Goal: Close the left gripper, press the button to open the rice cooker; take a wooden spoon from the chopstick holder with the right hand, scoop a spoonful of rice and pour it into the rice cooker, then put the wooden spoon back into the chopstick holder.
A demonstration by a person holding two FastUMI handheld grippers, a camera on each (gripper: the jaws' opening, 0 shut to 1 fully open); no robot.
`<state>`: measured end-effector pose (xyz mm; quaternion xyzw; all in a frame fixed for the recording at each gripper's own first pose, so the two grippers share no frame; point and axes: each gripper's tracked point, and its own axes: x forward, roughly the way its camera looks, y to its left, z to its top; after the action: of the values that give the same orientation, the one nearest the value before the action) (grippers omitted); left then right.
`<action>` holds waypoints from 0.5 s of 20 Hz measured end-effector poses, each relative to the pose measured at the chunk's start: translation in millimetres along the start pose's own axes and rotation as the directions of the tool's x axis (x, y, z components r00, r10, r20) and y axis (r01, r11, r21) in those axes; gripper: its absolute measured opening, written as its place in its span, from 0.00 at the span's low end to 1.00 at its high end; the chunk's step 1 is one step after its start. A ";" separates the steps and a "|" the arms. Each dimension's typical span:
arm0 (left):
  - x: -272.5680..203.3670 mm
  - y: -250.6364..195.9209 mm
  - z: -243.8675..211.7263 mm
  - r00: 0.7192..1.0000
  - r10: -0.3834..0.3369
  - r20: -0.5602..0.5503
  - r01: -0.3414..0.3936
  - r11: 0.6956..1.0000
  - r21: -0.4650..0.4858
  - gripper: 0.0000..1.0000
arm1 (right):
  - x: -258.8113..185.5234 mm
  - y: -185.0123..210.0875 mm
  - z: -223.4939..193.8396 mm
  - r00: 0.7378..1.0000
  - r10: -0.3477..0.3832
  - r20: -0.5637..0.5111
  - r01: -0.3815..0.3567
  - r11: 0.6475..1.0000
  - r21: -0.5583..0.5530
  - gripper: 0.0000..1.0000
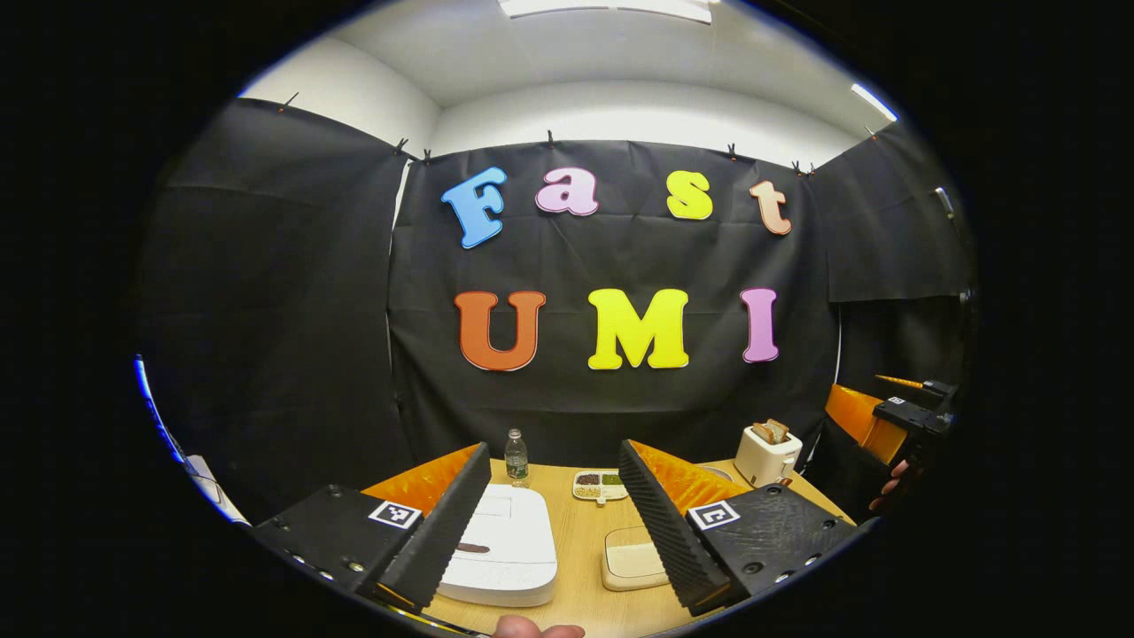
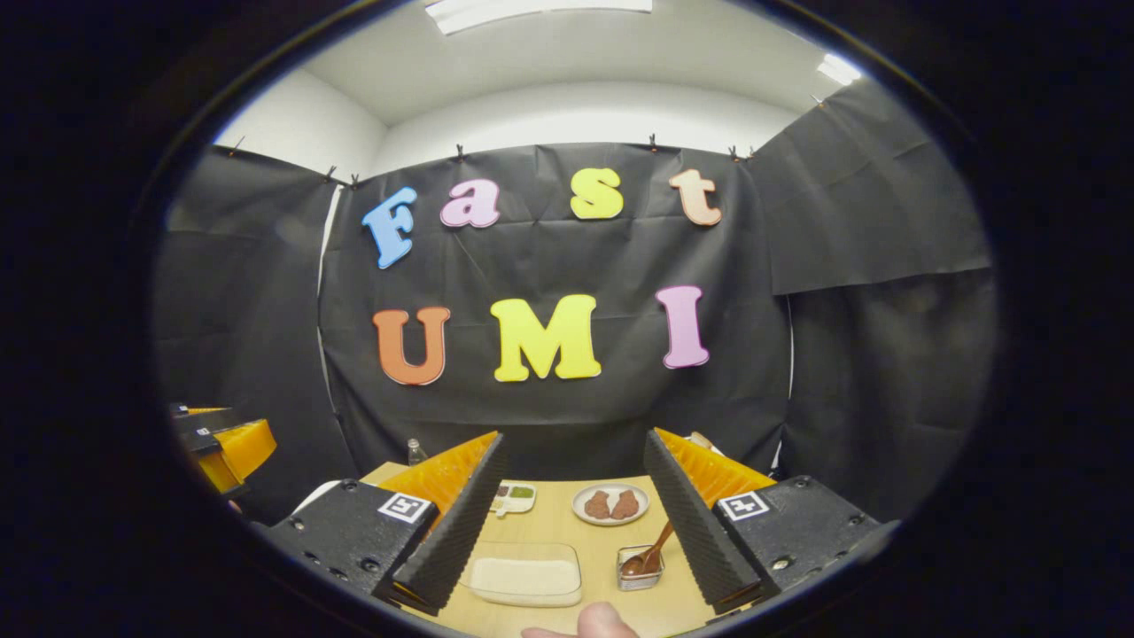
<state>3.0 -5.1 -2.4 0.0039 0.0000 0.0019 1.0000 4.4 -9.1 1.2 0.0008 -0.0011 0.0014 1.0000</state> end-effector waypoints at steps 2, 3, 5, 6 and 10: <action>0.9 3.7 0.0 1.000 0.008 -0.003 -0.008 1.000 0.001 0.94 | 0.7 0.2 -1.4 1.000 0.002 -0.003 -0.002 1.000 0.005 1.00; 0.5 4.7 0.2 1.000 0.012 -0.002 -0.012 1.000 -0.001 0.94 | 1.2 0.8 -1.9 1.000 0.005 -0.002 -0.005 1.000 0.008 0.97; -0.4 6.2 -0.7 1.000 0.013 -0.003 -0.014 1.000 -0.004 0.94 | 3.1 2.0 -1.3 1.000 0.010 0.002 -0.010 1.000 0.012 0.97; -1.2 7.6 0.5 1.000 0.014 -0.003 -0.014 1.000 -0.005 0.94 | 4.2 2.4 -2.3 1.000 0.012 -0.002 -0.012 1.000 0.013 1.00; -0.5 8.0 -1.3 1.000 0.010 -0.010 -0.010 1.000 -0.002 0.94 | 8.3 1.9 -1.4 1.000 0.012 0.002 -0.012 1.000 0.020 1.00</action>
<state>2.5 2.9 -3.6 0.0029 0.0049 0.0070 1.0000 12.6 -7.2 -0.2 0.0110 -0.0019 0.0072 0.9999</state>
